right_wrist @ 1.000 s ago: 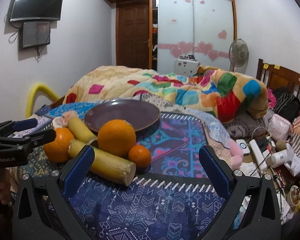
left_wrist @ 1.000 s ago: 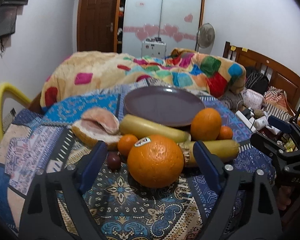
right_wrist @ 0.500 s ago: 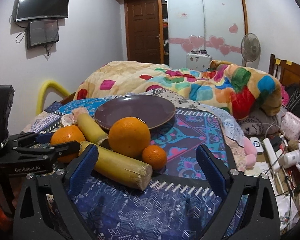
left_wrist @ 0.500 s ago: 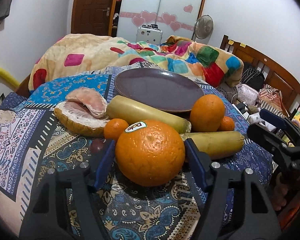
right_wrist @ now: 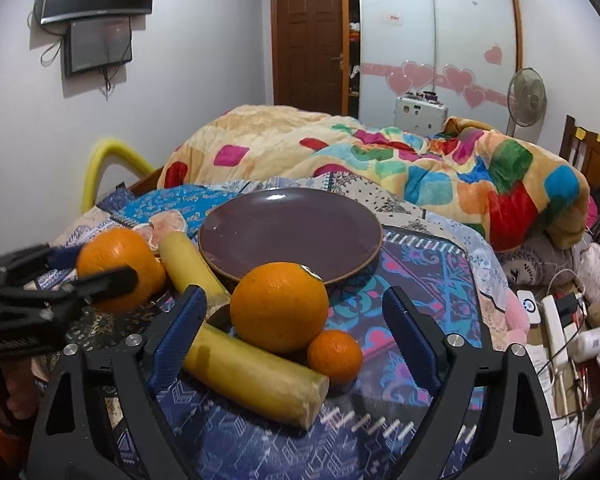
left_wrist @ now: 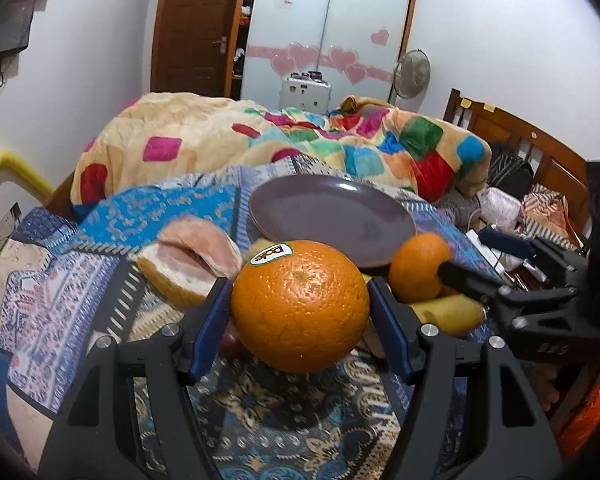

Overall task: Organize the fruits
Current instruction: 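Grasp the large stickered orange with the left gripper while the right gripper grasps another orange, then carry the oranges onto the brown plate and open both grippers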

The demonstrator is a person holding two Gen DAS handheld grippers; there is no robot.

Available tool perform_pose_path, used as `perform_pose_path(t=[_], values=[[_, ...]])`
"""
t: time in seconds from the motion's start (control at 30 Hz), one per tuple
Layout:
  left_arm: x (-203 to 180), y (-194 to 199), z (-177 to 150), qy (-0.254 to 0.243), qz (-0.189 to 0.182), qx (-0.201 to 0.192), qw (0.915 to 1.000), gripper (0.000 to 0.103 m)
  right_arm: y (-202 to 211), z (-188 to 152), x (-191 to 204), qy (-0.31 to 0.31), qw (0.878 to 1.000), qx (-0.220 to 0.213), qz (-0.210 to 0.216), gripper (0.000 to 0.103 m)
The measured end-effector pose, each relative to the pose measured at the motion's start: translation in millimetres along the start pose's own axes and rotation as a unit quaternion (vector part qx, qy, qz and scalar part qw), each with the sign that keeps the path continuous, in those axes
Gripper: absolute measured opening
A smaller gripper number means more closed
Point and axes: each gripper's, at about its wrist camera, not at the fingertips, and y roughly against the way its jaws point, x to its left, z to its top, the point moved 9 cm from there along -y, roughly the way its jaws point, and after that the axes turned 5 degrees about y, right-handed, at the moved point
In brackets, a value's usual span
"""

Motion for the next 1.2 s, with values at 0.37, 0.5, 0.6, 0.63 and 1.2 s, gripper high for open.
perform_pose_path(t=[0.37, 0.5, 0.6, 0.63, 1.2], values=[[11, -3, 15, -0.006, 0.013, -0.013, 0.9998, 0.068, -32, -13, -1, -0.017, 0.997, 0.066, 0.039, 0.074], [11, -3, 15, -0.006, 0.014, -0.012, 0.9998, 0.068, -33, -13, 5, -0.016, 0.995, 0.077, 0.057, 0.062], [11, -4, 16, -0.009, 0.015, -0.014, 0.9998, 0.068, -33, -12, 6, -0.013, 0.995, 0.080, 0.052, 0.061], [12, -4, 17, -0.011, 0.017, -0.015, 0.9997, 0.068, -33, -11, 6, -0.016, 0.995, 0.080, 0.053, 0.061], [0, -3, 60, -0.047, 0.039, -0.035, 0.9975, 0.068, 2, 38, -23, -0.023, 0.999, 0.015, 0.018, 0.061]])
